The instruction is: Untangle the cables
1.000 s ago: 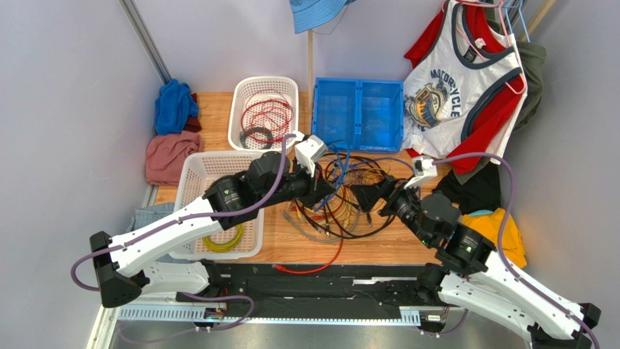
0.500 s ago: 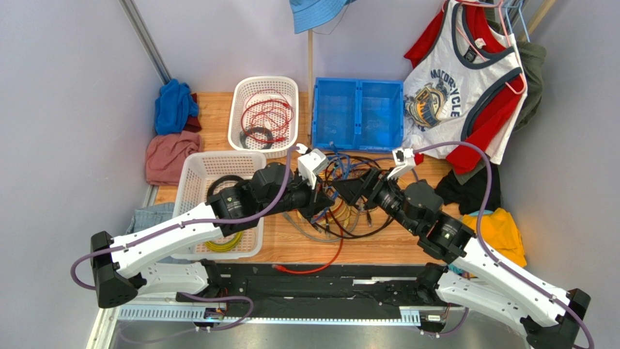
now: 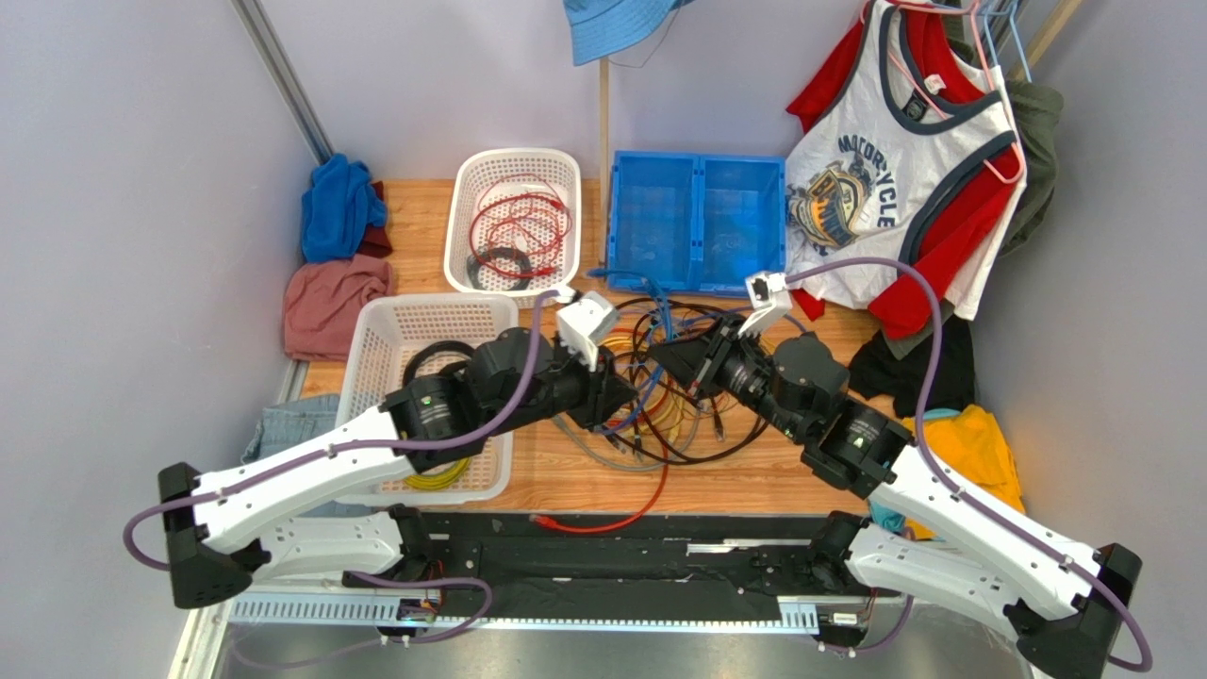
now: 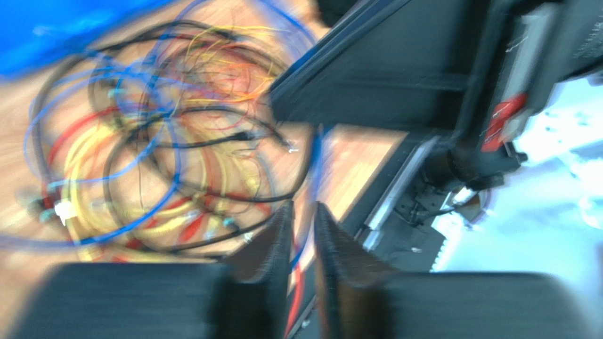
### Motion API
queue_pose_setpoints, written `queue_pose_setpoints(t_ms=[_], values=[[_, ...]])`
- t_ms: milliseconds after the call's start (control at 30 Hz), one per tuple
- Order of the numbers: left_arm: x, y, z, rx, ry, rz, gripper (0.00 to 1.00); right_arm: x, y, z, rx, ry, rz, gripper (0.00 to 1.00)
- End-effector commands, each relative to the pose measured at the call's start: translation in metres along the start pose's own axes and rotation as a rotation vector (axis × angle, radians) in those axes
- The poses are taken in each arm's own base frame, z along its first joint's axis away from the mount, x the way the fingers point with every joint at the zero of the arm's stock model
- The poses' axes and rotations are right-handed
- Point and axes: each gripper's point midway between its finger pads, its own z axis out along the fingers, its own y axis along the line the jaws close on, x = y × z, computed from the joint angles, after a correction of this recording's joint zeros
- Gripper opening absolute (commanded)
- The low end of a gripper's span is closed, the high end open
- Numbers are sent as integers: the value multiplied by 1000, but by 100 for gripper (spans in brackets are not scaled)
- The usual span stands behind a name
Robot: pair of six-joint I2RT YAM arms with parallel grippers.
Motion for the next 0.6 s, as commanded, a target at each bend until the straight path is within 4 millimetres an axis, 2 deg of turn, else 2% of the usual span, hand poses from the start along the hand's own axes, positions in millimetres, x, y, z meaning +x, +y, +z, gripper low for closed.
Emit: queue_pose_setpoints(t_ms=[0, 33, 67, 100, 167, 300, 433, 533, 567], values=[[-10, 57, -49, -319, -82, -49, 44, -46, 7, -13, 46, -129, -103, 0], [-15, 60, -62, -340, -111, -62, 49, -51, 8, -16, 50, -142, -114, 0], [-10, 67, -69, -373, -100, -67, 55, -51, 3, -17, 77, -138, -136, 0], [-11, 74, -75, -416, -112, -74, 69, -52, 0, -19, 92, -137, -148, 0], [-10, 80, -90, -450, -125, -96, 78, -51, -10, -20, 142, -127, -182, 0], [-7, 88, -106, -486, -142, -121, 78, -33, -40, -20, 256, -56, -218, 0], [1, 88, -109, -472, -136, -125, 73, 3, -79, -25, 362, 56, -244, 0], [8, 91, -107, -483, -125, -126, 72, 10, -114, -40, 518, 73, -273, 0], [9, 92, -106, -487, -122, -126, 71, 4, -122, -45, 575, 47, -289, 0]])
